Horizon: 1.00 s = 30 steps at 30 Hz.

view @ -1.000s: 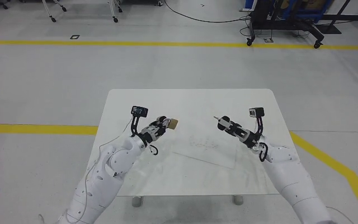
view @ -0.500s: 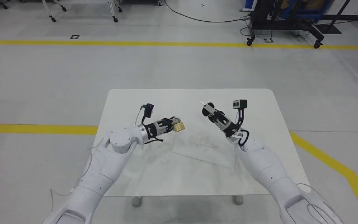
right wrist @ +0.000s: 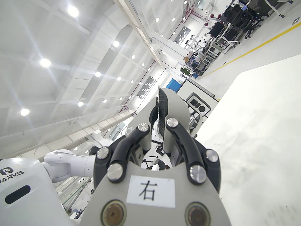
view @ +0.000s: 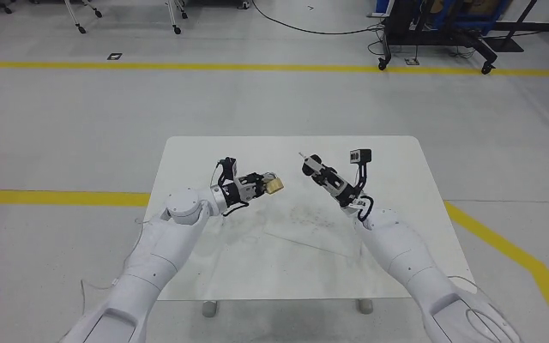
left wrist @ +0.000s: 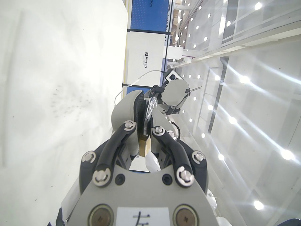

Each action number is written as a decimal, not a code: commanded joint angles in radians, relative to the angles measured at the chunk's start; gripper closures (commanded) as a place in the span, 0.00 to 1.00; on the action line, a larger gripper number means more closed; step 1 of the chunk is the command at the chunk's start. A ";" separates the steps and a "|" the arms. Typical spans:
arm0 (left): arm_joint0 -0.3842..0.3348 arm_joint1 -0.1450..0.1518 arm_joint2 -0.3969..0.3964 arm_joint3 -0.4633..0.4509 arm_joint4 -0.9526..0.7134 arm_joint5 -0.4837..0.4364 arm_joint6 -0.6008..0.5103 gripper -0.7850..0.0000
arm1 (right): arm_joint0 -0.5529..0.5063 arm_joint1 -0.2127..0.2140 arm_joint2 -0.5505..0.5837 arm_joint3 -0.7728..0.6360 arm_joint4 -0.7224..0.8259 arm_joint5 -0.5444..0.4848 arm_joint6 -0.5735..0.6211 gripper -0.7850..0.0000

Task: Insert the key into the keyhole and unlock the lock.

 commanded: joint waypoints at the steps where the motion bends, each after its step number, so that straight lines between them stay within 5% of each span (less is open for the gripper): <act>1: 0.003 0.001 -0.006 -0.001 0.002 0.037 0.027 1.00 | -0.003 0.000 0.000 -0.003 0.000 0.008 -0.002 1.00; 6: 0.006 -0.001 -0.010 -0.011 -0.014 0.110 0.054 1.00 | -0.084 0.028 0.023 -0.131 0.007 0.258 0.087 1.00; 11: 0.018 0.002 -0.020 -0.035 0.032 0.084 0.122 1.00 | -0.240 0.090 0.148 -0.371 -0.067 0.445 0.086 1.00; 22: 0.044 0.002 -0.031 -0.072 0.033 0.086 0.167 1.00 | -0.264 0.090 0.131 -0.425 -0.103 0.486 0.094 1.00; 30: 0.060 -0.007 -0.027 -0.095 0.040 0.083 0.252 1.00 | -0.317 0.072 0.063 -0.556 -0.383 0.626 -0.248 1.00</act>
